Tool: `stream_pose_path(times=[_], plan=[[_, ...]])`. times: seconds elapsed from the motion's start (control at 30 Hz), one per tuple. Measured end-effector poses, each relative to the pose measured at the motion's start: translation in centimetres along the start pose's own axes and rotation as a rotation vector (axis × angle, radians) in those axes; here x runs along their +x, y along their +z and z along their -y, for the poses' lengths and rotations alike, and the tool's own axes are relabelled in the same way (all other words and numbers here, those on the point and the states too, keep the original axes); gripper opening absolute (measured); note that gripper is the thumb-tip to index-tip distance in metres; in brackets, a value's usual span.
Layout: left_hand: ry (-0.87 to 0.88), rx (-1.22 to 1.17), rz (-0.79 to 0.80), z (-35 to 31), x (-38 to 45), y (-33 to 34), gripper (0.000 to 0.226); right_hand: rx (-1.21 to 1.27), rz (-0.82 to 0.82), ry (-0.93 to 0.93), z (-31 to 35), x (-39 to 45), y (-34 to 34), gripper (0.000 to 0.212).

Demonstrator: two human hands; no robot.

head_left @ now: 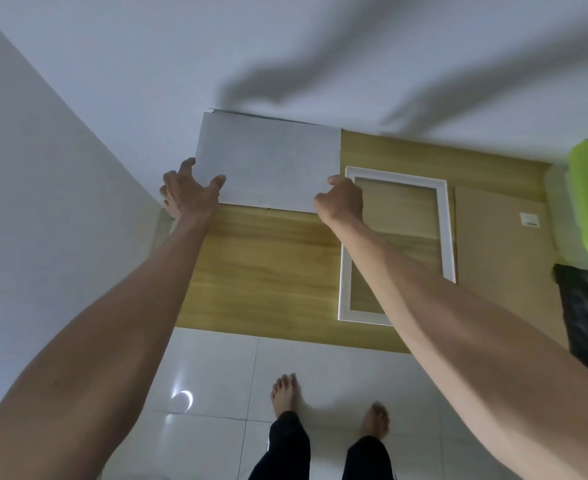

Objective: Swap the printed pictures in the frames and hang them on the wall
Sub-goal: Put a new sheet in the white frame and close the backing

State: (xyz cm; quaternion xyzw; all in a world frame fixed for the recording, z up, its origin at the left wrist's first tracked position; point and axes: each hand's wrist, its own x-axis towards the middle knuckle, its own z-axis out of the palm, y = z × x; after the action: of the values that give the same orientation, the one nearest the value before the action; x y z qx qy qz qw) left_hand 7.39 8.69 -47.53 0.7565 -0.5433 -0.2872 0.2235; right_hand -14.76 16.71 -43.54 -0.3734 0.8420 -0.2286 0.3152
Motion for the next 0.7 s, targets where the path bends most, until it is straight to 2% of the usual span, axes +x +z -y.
stream_pose_path(times=[0.13,0.4,0.57,0.7], plan=[[0.019,-0.045,0.024,0.3,1.3,0.9,0.066,-0.062,-0.046,0.024,0.7,0.8,1.2,0.039],[0.024,-0.062,-0.029,0.7,1.9,1.1,0.06,-0.079,-0.109,0.215,1.2,2.6,2.5,0.042],[0.046,0.004,-0.064,0.6,1.6,1.1,0.059,0.144,-0.196,0.184,1.0,3.1,2.1,0.041],[0.039,0.081,-0.1,-0.1,1.1,1.4,0.055,0.347,-0.215,0.22,1.2,3.5,1.1,0.032]])
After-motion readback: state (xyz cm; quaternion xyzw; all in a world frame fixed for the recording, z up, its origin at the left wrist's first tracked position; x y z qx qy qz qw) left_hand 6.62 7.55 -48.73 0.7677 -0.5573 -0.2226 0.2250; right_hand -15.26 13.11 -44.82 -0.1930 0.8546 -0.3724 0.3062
